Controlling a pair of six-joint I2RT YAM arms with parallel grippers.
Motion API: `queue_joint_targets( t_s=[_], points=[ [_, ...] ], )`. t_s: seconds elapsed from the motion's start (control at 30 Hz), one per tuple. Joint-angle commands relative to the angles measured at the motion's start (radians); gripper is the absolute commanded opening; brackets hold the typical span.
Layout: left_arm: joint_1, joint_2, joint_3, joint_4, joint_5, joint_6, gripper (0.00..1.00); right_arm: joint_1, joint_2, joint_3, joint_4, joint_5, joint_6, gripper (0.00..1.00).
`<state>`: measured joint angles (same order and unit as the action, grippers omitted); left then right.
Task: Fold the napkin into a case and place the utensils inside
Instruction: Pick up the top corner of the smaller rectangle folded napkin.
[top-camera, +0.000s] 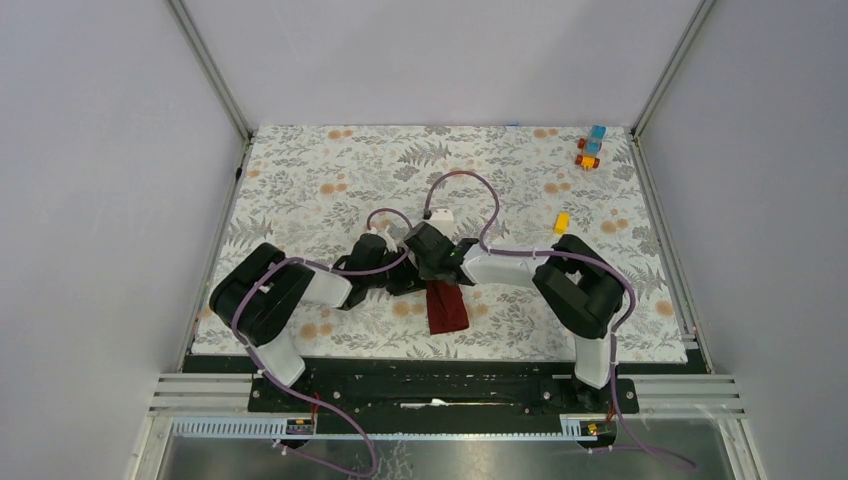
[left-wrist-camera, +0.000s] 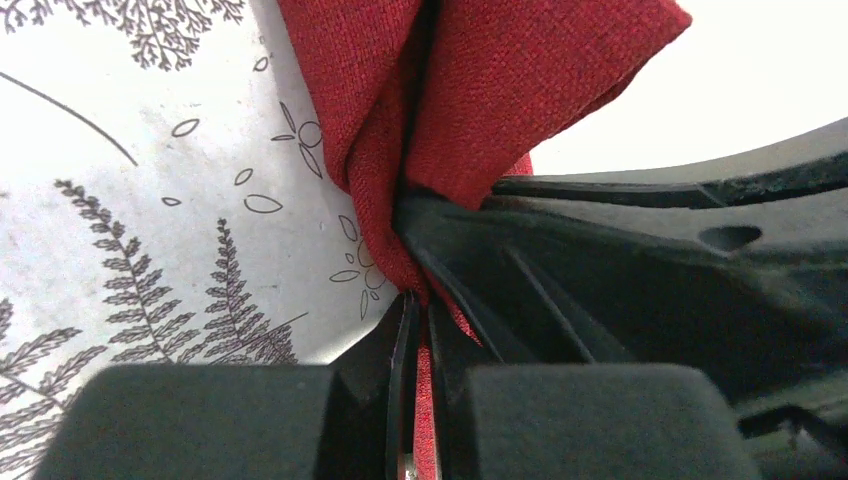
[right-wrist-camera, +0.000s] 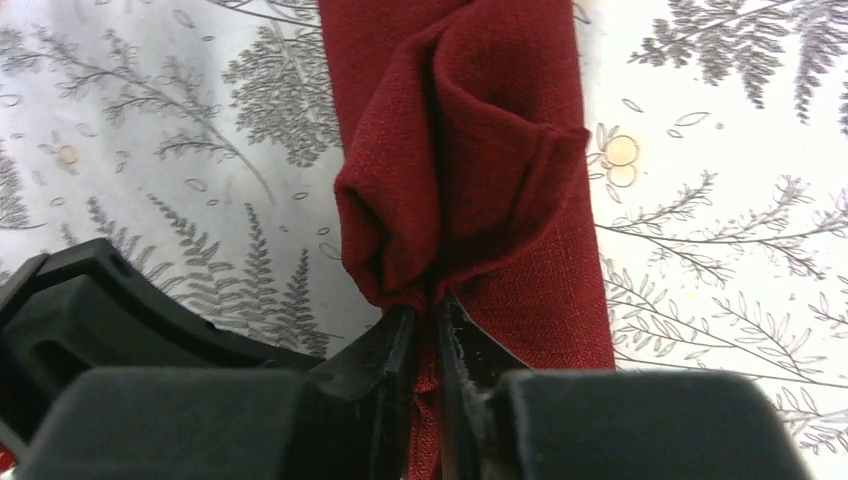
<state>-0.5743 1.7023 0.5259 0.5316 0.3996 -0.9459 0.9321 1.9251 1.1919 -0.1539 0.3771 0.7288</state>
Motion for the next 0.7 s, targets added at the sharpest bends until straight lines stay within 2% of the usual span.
queue_joint_targets(
  t_s=[0.0,0.03,0.13,0.33,0.67],
  points=[
    [0.006,-0.016,-0.046,-0.043,-0.04,0.02,0.09,-0.016,-0.048,-0.073,0.172,-0.123,-0.075,0.23],
    [0.007,-0.019,-0.051,-0.041,-0.039,0.017,0.09,-0.02,-0.077,-0.093,0.198,-0.138,-0.1,0.29],
    [0.008,-0.025,-0.057,-0.039,-0.036,0.018,0.08,-0.044,-0.13,-0.122,0.239,-0.168,-0.151,0.38],
    [0.008,-0.033,-0.063,-0.041,-0.034,0.021,0.08,-0.091,-0.134,-0.115,0.24,-0.209,-0.195,0.5],
    [0.009,-0.049,-0.058,-0.064,-0.043,0.027,0.07,-0.094,-0.096,-0.046,0.231,-0.224,-0.279,0.6]
  ],
)
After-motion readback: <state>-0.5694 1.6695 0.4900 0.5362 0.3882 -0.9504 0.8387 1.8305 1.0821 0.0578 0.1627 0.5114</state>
